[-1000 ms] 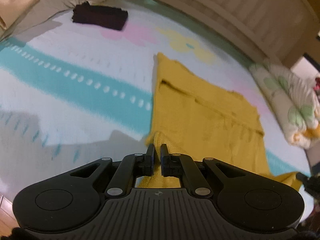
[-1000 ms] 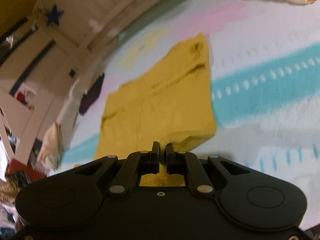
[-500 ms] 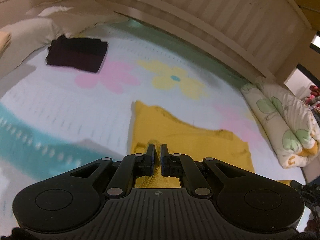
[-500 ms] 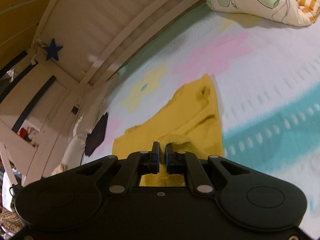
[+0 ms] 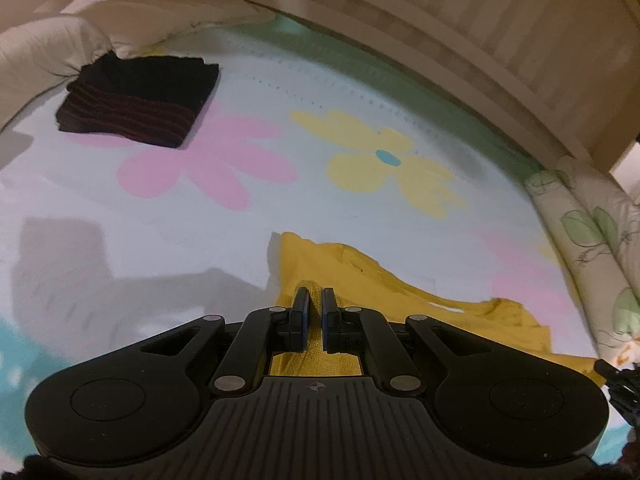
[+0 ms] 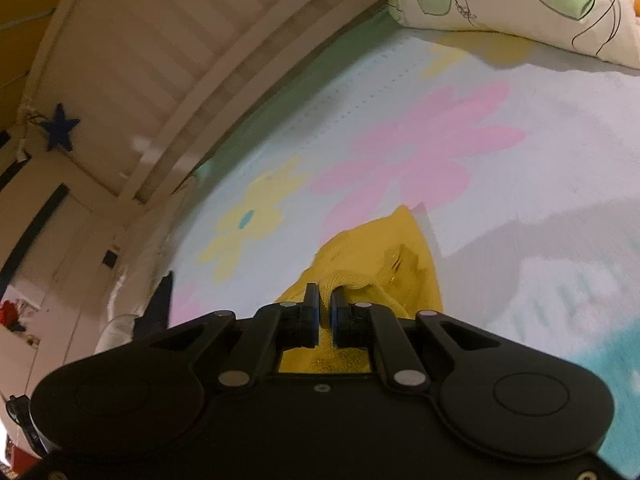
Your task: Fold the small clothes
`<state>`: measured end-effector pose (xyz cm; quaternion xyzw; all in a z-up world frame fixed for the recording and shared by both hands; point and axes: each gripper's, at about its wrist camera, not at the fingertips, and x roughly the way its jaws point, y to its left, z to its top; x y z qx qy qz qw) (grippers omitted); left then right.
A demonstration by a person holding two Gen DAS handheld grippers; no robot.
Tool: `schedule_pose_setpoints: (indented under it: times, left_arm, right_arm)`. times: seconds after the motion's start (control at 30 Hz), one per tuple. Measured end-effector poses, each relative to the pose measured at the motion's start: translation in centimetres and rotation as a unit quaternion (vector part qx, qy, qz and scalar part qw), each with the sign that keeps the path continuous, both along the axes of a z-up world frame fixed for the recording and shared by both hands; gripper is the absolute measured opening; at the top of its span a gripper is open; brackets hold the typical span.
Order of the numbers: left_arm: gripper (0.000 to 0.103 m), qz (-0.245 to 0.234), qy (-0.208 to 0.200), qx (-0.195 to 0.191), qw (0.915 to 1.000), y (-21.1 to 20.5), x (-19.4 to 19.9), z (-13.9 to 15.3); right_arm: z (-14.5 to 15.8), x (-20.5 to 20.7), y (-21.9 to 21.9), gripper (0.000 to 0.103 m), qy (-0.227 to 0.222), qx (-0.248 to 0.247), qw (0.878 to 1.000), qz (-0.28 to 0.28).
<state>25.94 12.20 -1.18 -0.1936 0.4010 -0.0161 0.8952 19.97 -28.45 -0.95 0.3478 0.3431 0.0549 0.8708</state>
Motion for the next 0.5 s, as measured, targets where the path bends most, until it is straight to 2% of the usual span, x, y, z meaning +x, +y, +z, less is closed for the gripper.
schedule_pose_setpoints:
  times: [0.23,0.33,0.4,0.43,0.47,0.5]
  left_arm:
    - [0.006,-0.008,0.013,-0.012,0.9998,-0.4,3.1,-2.5]
    - [0.008,-0.013,0.008,-0.037,0.9992,-0.1,3.8,-3.4]
    - [0.018,-0.010,0.008,-0.058,0.9982,0.3,4.1,-3.5]
    - [0.029,-0.007,0.000,-0.061,0.9981,0.5,3.9,-3.3]
    - [0.035,-0.007,-0.010,-0.054,0.9985,0.5,3.8,-3.0]
    - [0.037,-0.008,-0.017,-0.043,0.9989,0.4,3.7,-2.6]
  right_arm:
    - [-2.1,3.0,-0.7,0.014,0.014,0.002,1.000,-0.024]
    - [-3.3,3.5,-1.1,0.021,0.021,0.019,0.999,-0.031]
    - [-3.9,3.8,-1.1,0.022,0.030,0.023,0.999,-0.033]
    - [-4.1,3.8,-1.2,0.024,0.030,0.023,0.999,-0.038]
    - [-4.1,3.7,-1.4,0.034,0.027,0.024,0.998,-0.047]
    - [-4.0,3.6,-1.5,0.047,0.021,0.025,0.998,-0.055]
